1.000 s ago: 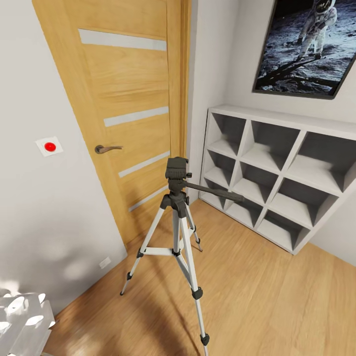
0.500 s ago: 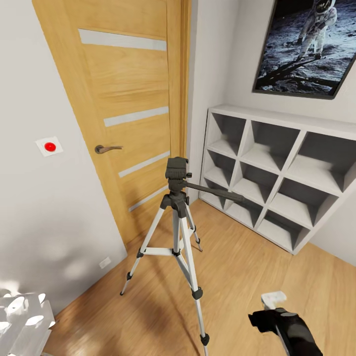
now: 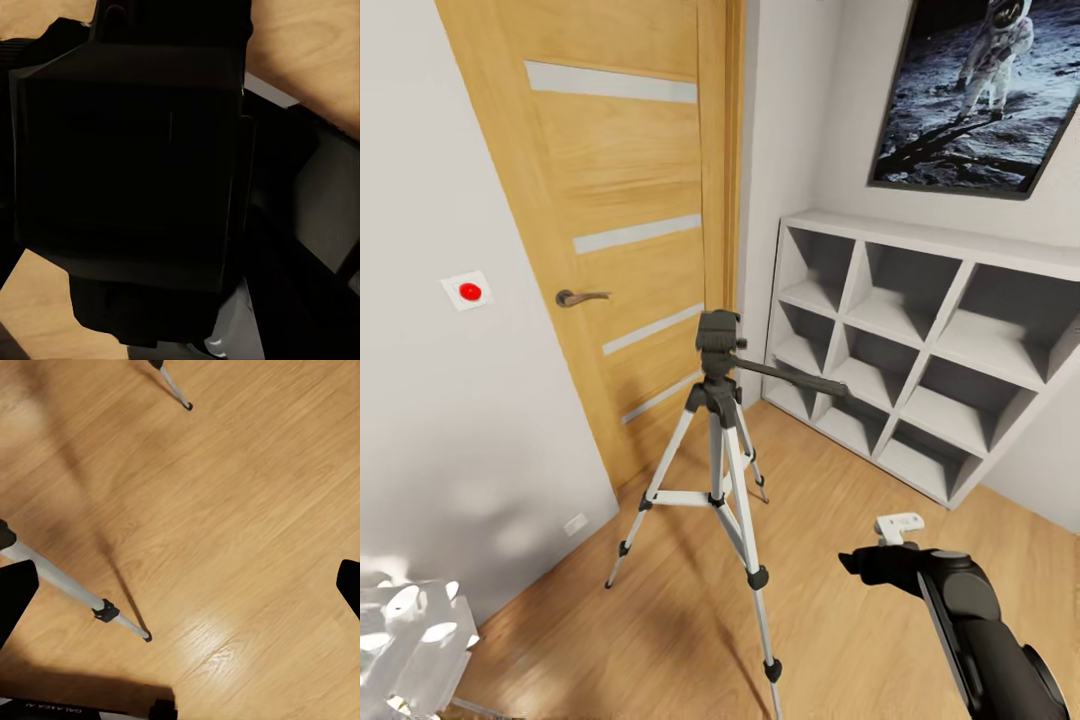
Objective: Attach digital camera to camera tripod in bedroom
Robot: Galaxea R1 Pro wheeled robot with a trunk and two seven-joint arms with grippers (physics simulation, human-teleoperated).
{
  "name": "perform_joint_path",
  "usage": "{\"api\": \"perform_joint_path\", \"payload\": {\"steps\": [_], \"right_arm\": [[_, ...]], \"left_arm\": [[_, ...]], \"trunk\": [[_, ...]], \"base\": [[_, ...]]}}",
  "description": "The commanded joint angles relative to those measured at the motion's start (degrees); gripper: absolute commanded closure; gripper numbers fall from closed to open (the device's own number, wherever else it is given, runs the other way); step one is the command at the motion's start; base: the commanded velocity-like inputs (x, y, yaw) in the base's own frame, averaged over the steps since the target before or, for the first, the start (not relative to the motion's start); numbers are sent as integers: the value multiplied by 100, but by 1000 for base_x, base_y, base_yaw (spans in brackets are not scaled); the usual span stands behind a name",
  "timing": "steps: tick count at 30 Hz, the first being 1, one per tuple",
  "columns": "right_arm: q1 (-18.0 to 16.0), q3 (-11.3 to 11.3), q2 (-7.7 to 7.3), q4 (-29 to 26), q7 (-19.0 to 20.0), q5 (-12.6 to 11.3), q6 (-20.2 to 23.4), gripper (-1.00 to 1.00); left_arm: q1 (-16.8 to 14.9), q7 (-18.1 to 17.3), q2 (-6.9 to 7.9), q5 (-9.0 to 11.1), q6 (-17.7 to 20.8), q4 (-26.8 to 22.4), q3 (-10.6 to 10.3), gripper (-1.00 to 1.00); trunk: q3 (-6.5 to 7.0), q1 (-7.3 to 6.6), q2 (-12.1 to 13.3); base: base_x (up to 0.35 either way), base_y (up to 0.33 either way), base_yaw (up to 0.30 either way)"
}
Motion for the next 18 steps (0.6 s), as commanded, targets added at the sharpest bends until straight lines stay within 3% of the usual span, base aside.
{"api": "perform_joint_path", "payload": {"steps": [1,14,18], "right_arm": [[-7,0,0,-16,62,61,22,-100],[-14,31,-5,-67,130,69,38,-100],[-15,168,-1,-126,254,69,38,-100]], "left_arm": [[-4,-26,-1,50,0,4,-47,100],[-4,-35,-9,50,5,4,-47,100],[-4,-36,-9,50,5,4,-47,100]], "trunk": [[-11,1,-11],[-11,1,-11],[-11,1,-11]], "base": [[-175,0,0],[-40,0,0],[-2,0,0]]}}
